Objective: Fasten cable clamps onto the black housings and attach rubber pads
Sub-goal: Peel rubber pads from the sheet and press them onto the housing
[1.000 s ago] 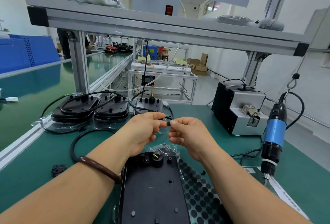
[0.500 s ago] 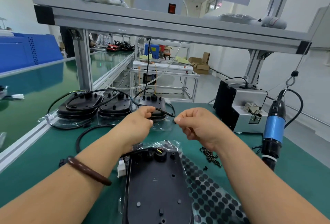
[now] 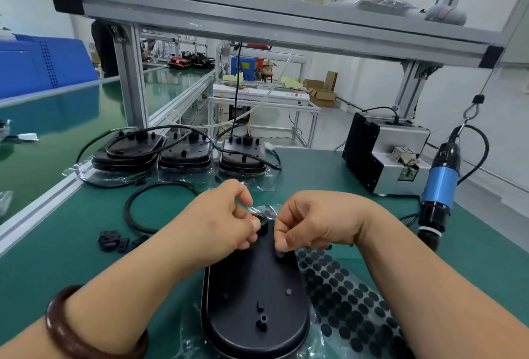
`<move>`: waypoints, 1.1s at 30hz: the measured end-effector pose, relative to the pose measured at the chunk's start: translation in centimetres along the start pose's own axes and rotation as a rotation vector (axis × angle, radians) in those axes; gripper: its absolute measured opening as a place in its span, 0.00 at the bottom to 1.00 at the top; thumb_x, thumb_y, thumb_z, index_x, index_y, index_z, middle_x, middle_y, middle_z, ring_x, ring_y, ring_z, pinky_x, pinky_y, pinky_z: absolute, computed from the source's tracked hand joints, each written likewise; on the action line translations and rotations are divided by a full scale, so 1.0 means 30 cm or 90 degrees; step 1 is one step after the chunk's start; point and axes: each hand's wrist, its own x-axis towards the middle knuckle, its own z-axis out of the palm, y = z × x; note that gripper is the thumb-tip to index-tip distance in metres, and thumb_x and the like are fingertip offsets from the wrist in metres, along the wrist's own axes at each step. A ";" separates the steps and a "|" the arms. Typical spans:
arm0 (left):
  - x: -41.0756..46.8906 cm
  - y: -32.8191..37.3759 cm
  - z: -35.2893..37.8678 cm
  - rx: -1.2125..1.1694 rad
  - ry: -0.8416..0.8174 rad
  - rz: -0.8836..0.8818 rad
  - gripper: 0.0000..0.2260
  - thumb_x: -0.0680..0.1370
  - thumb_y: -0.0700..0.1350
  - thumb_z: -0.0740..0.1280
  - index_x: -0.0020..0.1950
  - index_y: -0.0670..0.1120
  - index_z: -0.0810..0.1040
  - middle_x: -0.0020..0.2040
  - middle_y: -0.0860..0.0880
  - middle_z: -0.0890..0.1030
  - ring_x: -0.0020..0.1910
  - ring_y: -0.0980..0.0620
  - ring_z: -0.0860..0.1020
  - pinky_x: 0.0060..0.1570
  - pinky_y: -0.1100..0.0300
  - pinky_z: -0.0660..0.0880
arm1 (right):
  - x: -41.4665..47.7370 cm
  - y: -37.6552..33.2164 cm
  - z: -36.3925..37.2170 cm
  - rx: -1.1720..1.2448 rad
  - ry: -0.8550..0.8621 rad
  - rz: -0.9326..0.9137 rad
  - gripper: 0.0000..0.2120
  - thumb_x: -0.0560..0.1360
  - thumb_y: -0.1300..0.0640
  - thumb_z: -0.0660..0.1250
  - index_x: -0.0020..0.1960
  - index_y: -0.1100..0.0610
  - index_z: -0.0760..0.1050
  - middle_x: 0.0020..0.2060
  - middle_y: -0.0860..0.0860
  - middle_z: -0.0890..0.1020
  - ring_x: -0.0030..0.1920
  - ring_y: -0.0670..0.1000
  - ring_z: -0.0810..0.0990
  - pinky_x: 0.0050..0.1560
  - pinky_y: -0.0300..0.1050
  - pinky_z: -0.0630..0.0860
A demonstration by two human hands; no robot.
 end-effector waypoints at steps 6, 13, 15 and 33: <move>-0.030 -0.012 0.005 0.046 -0.053 0.006 0.12 0.71 0.37 0.71 0.43 0.48 0.69 0.36 0.52 0.83 0.33 0.51 0.77 0.44 0.48 0.77 | 0.003 0.002 0.000 -0.012 0.013 0.003 0.09 0.75 0.66 0.67 0.38 0.56 0.78 0.24 0.47 0.72 0.22 0.45 0.65 0.22 0.35 0.63; -0.028 -0.021 0.010 0.111 -0.036 0.023 0.14 0.71 0.40 0.72 0.40 0.48 0.66 0.38 0.56 0.83 0.34 0.55 0.75 0.36 0.60 0.71 | -0.001 -0.008 0.005 -0.021 0.013 0.021 0.08 0.75 0.66 0.68 0.38 0.58 0.77 0.24 0.47 0.70 0.22 0.44 0.64 0.23 0.34 0.62; -0.027 -0.023 0.012 0.113 -0.032 0.023 0.14 0.70 0.41 0.72 0.40 0.48 0.66 0.38 0.56 0.83 0.34 0.55 0.75 0.36 0.61 0.70 | -0.003 -0.011 0.008 -0.030 0.015 0.024 0.08 0.75 0.66 0.68 0.38 0.58 0.77 0.24 0.48 0.70 0.22 0.44 0.64 0.23 0.34 0.62; -0.126 0.080 -0.038 0.348 -0.177 0.222 0.11 0.72 0.49 0.69 0.40 0.62 0.67 0.48 0.70 0.79 0.39 0.67 0.77 0.38 0.72 0.71 | -0.005 -0.025 0.017 -0.087 0.027 0.028 0.05 0.74 0.64 0.70 0.40 0.59 0.79 0.24 0.48 0.71 0.23 0.44 0.65 0.24 0.33 0.64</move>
